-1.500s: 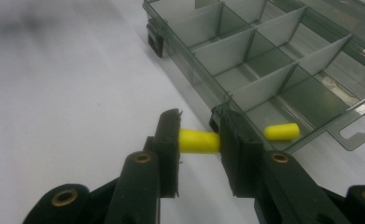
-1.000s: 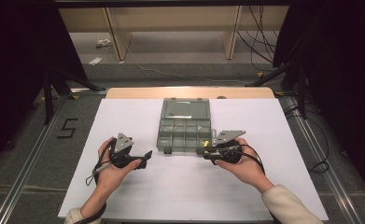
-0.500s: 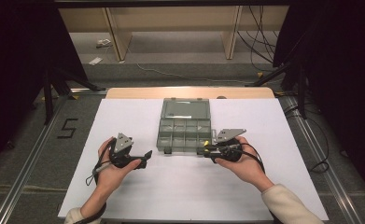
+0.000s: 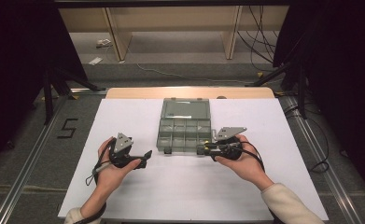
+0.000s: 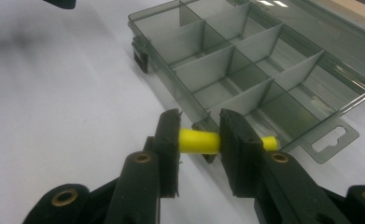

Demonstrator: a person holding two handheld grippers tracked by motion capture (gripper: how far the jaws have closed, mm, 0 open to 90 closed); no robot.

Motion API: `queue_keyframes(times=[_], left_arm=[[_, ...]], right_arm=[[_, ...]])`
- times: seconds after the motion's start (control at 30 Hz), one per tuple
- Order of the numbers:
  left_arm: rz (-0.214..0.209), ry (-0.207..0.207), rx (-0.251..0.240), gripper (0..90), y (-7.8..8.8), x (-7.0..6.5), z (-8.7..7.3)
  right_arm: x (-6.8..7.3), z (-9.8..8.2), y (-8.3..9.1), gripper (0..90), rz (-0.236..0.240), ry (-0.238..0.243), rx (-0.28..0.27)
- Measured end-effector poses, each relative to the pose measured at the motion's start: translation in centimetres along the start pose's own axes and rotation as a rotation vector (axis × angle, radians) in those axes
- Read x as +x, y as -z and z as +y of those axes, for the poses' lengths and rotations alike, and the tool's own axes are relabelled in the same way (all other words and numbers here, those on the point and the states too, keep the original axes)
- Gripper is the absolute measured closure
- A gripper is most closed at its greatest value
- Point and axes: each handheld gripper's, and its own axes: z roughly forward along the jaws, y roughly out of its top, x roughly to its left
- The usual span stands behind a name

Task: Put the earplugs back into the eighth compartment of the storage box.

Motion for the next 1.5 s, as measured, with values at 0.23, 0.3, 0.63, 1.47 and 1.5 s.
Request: queue_keyframes(times=[0.23,0.3,0.63,1.47,1.5], left_arm=[[0.000,0.000,0.001,5.8,0.0,0.0,0.0],[-0.001,0.003,0.001,5.8,0.0,0.0,0.0],[0.001,0.000,0.001,5.8,0.0,0.0,0.0],[0.000,0.003,0.000,5.9,-0.1,0.0,0.0],[0.001,0.003,0.001,5.9,-0.1,0.0,0.0]], right_arm=[[-0.2,0.1,0.0,69.8,-0.005,-0.003,-0.002],[-0.3,0.1,0.0,69.8,-0.007,-0.004,-0.007],[-0.6,0.3,0.0,69.8,-0.011,-0.006,-0.010],[-2.2,1.4,-0.4,69.7,-0.026,-0.032,-0.028],[-2.3,1.4,-0.5,69.7,-0.025,-0.035,-0.027]])
